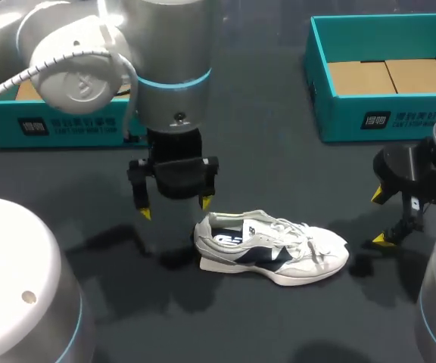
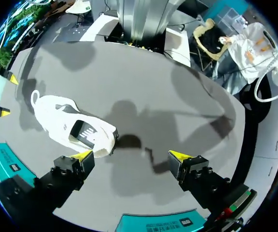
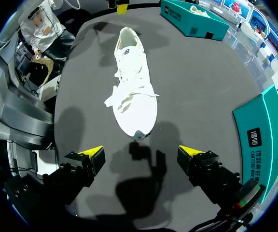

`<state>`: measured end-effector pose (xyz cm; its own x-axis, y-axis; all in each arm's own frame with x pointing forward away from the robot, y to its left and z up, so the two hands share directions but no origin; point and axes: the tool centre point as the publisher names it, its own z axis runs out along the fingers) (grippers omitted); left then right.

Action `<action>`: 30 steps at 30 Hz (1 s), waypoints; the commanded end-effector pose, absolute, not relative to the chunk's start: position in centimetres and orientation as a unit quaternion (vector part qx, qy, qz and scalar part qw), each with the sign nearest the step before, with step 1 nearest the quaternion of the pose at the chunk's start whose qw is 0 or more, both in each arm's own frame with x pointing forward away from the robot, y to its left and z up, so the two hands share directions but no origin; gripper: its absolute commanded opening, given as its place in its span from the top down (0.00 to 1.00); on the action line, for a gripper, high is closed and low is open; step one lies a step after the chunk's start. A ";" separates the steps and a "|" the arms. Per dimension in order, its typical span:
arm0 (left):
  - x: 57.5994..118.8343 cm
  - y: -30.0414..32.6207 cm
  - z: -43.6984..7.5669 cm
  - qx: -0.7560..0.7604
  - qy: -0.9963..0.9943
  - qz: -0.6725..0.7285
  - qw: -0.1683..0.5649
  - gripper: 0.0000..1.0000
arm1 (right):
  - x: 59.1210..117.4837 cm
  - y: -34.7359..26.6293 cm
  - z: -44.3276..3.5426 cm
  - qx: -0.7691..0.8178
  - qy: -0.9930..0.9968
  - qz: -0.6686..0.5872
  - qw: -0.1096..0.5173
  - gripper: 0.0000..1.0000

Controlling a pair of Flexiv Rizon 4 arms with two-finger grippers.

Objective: Take the shoe out of the shoebox, open the shoe tongue, remove and reinsert the insole, then place the shoe into the shoebox

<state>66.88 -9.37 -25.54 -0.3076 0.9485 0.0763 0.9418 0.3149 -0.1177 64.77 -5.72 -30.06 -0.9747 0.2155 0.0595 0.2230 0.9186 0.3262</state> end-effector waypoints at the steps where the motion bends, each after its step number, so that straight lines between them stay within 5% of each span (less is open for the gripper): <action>1: 68.4 -7.4 -24.8 -0.364 -0.909 0.200 0.024 0.00 | 64.6 -5.7 -30.1 -0.112 -0.979 -0.167 0.010 0.00; 11: 68.4 -7.4 -24.8 -0.364 -0.909 0.200 0.024 0.00 | 64.6 -5.7 -30.1 -0.112 -0.979 -0.167 0.010 0.00; 30: 65.9 -3.8 -31.2 -0.114 -0.919 0.377 0.025 0.00 | 64.6 -5.7 -30.1 -0.112 -0.979 -0.167 0.010 0.00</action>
<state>66.38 -4.37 -30.66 -0.8930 0.4393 0.0984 0.3053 0.7516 -0.5848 64.77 -5.72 -30.06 -0.9747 0.2155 0.0595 0.2230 0.9186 0.3262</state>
